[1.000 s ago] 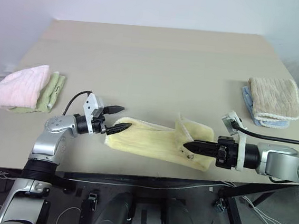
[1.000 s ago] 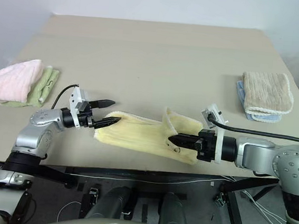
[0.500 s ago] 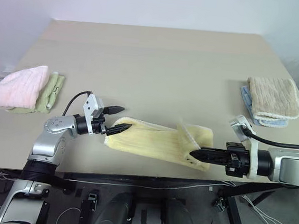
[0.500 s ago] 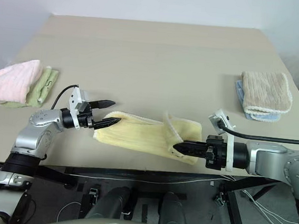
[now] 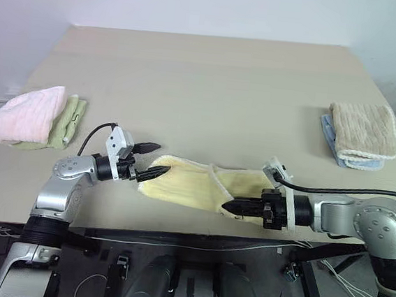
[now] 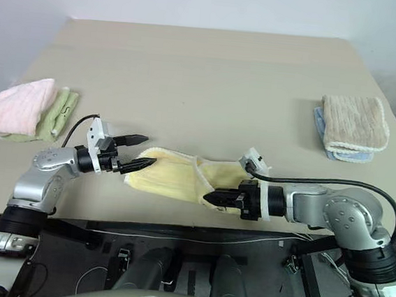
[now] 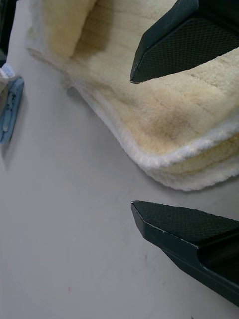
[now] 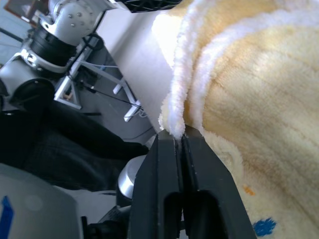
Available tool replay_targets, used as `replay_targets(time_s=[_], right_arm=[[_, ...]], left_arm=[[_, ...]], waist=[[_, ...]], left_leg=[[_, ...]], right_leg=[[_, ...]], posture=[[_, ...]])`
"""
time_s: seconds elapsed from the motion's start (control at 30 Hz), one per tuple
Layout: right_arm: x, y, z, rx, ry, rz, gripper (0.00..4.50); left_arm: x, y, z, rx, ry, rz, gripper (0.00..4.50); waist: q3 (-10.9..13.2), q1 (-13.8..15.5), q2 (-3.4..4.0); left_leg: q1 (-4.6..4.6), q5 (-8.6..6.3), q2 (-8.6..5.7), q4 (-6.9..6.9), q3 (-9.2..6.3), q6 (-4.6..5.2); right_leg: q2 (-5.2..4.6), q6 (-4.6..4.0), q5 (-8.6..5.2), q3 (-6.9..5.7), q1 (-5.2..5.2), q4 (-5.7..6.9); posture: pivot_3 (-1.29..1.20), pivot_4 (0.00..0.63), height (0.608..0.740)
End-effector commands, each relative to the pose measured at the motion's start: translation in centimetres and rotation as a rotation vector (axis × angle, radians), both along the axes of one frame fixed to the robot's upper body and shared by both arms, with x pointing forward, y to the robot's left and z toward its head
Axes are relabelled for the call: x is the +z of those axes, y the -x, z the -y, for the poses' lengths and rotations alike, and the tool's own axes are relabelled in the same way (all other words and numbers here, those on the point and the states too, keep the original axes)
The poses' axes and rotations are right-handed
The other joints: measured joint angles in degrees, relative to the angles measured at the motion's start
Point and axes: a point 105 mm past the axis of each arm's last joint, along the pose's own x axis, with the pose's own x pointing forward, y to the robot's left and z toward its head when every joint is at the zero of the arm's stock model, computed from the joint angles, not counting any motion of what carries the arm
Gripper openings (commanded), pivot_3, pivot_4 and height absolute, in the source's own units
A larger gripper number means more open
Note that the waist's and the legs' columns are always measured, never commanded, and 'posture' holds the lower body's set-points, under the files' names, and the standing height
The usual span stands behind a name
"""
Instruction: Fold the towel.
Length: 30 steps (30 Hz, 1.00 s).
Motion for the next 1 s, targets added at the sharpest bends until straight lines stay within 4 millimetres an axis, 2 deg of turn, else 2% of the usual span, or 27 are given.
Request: replay_targets(time_s=[0.03,0.2,0.23,0.33,0.43,0.53,0.6,0.73,0.83,0.87,0.93,1.0], right_arm=[[1.0,-0.5,-0.2,-0.007,-0.042,0.026,1.54],[2.7,0.3,0.0,0.034,-0.062,0.127,3.25],[4.0,0.0,0.6,-0.001,-0.112,0.178,3.55],[6.1,-1.3,2.7,-0.131,-0.157,0.314,3.55],[5.8,-1.6,3.6,-0.164,-0.092,0.453,3.55],[5.0,-2.3,3.9,-0.215,-0.101,0.496,2.94],[4.5,-2.9,3.7,-0.243,-0.102,0.532,2.27],[3.5,-3.2,3.3,-0.258,-0.103,0.552,0.91],[2.4,-3.3,3.7,-0.281,-0.088,0.542,0.0],[1.9,-3.3,3.8,-0.283,-0.069,0.534,0.0],[1.1,-3.1,4.0,-0.278,-0.042,0.524,0.0],[0.7,-3.0,4.3,-0.289,-0.025,0.527,0.0]], left_arm=[[1.1,0.2,-0.4,0.013,0.016,0.042,3.96],[2.0,-0.2,-0.6,0.061,0.039,0.108,3.96],[3.2,-0.8,-0.6,0.099,0.099,0.132,3.96],[7.1,-2.2,-0.6,0.17,0.221,0.217,3.96],[10.3,-2.3,1.2,0.108,0.33,0.236,3.96],[12.1,-1.8,3.6,0.005,0.406,0.208,3.37],[12.3,-1.1,5.6,-0.093,0.4,0.181,2.71],[11.7,-1.8,8.3,-0.141,0.425,0.044,1.38],[10.7,-0.6,10.3,-0.267,0.35,0.026,0.41],[10.3,-0.1,10.9,-0.314,0.324,0.022,0.07],[9.5,0.8,11.7,-0.395,0.286,0.002,0.03],[7.8,2.1,12.9,-0.499,0.147,0.04,0.03]], waist=[[0.0,0.0,0.0],[0.0,0.0,0.01],[0.0,0.1,0.01],[0.1,0.8,-0.08],[0.0,1.3,-0.09],[0.0,1.4,-0.08],[0.0,1.2,-0.08],[0.0,1.4,-0.09],[0.0,1.4,-0.09],[0.0,1.4,-0.09],[0.0,1.4,-0.09],[0.0,1.4,-0.08]], left_leg=[[0.0,0.0,0.0,-0.01,0.0,0.0],[0.0,0.0,0.0,0.0,0.0,0.0],[0.0,0.0,0.0,-0.01,0.0,0.0],[-0.02,0.0,0.0,0.08,-0.02,0.0],[-0.02,0.0,-0.01,0.2,-0.01,0.0],[-0.01,0.0,-0.02,0.18,0.0,0.0],[-0.01,0.01,-0.04,0.17,0.01,0.0],[0.01,0.06,-0.06,0.25,0.05,-0.04],[0.04,0.06,-0.07,0.27,0.05,-0.06],[0.06,0.06,-0.08,0.27,0.05,-0.06],[0.06,0.06,-0.11,0.26,0.06,-0.07],[0.06,0.06,-0.11,0.25,0.06,-0.07]], right_leg=[[0.0,0.01,0.01,0.0,0.0,0.01],[0.01,0.01,0.01,0.0,-0.02,0.09],[0.01,0.01,0.01,0.01,-0.02,0.09],[0.01,0.04,0.02,-0.04,-0.01,0.07],[0.04,0.19,0.11,-0.05,0.06,0.07],[0.06,0.29,0.16,-0.06,0.06,0.08],[0.06,0.31,0.17,-0.01,0.11,0.13],[0.09,0.3,0.17,0.08,0.09,0.48],[0.08,0.3,0.16,0.08,0.1,0.53],[0.08,0.29,0.16,0.09,0.11,0.53],[0.06,0.29,0.16,0.11,0.11,0.53],[0.06,0.29,0.15,0.12,0.1,0.53]], posture=[[0.0,0.15,0.74],[0.0,0.15,0.74],[0.0,0.15,0.74],[0.0,0.15,0.74],[0.0,0.15,0.74],[0.0,0.15,0.74],[0.0,0.15,0.74],[0.0,0.15,0.74],[0.0,0.15,0.74],[0.0,0.15,0.74],[0.0,0.15,0.74],[0.0,0.15,0.74]])
